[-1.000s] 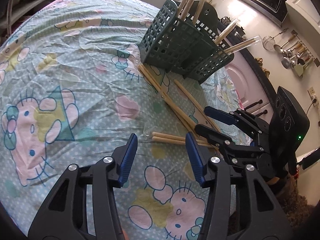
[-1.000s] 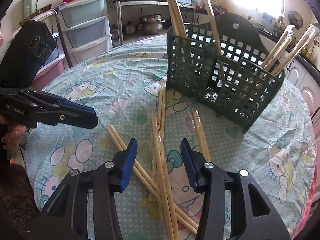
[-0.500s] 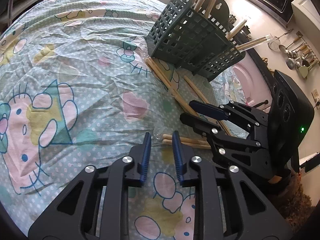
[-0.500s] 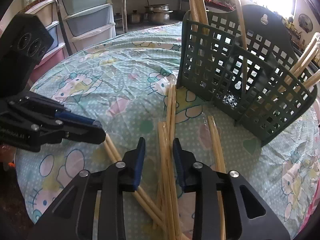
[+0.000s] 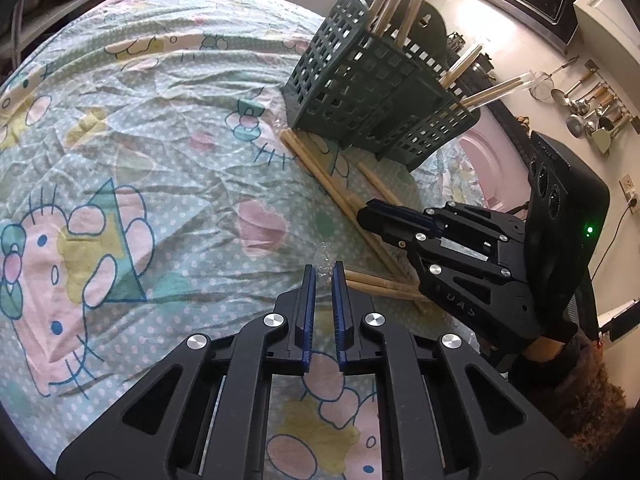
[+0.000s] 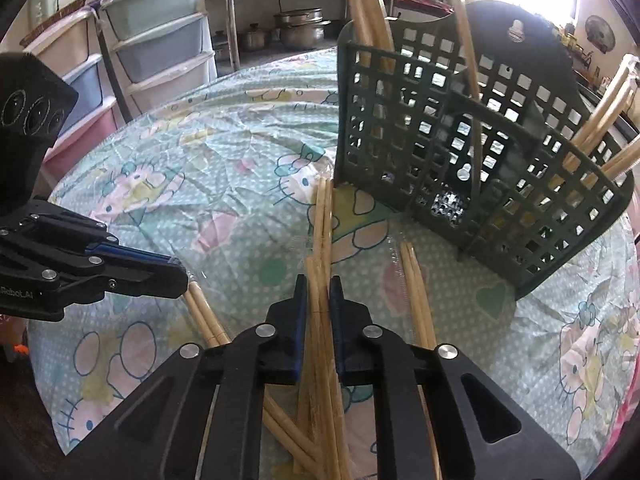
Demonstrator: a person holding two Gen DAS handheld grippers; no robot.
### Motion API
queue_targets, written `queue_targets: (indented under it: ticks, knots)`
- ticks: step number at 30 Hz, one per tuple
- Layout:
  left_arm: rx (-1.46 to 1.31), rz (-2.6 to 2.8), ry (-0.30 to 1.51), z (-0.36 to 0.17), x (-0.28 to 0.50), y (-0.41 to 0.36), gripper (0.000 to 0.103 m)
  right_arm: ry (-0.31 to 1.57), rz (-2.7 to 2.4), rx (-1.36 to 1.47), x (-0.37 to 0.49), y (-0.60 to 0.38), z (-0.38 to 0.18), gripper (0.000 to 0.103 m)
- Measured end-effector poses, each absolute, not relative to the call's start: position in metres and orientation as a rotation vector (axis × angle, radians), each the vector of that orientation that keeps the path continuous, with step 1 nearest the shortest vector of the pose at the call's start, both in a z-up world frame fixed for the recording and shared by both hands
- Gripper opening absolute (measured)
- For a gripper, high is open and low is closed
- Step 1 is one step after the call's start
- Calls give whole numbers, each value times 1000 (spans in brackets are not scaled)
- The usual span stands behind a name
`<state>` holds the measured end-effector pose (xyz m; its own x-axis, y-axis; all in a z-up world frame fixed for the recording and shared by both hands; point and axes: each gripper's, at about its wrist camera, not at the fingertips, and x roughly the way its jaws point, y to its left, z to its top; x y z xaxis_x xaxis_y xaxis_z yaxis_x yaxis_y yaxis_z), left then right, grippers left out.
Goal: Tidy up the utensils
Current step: 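Lower the right tool to the pile and close on another chopstick, then lift the chopstick upright with the right tool above the caddy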
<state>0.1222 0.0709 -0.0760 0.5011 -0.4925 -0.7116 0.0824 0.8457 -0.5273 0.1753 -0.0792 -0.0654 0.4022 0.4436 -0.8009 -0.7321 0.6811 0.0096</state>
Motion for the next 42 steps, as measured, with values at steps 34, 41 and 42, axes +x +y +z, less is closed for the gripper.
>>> queue_targets:
  ticks: [34, 41, 42]
  knots:
    - [-412, -532, 719, 50, 136, 24, 2, 540, 694, -57, 165, -159, 60, 6]
    - [-398, -544, 689, 66, 141, 23, 2, 433, 681, -16, 167, -170, 78, 6]
    - [-395, -546, 684, 69, 142, 23, 2, 415, 678, -10, 168, -171, 81, 6]
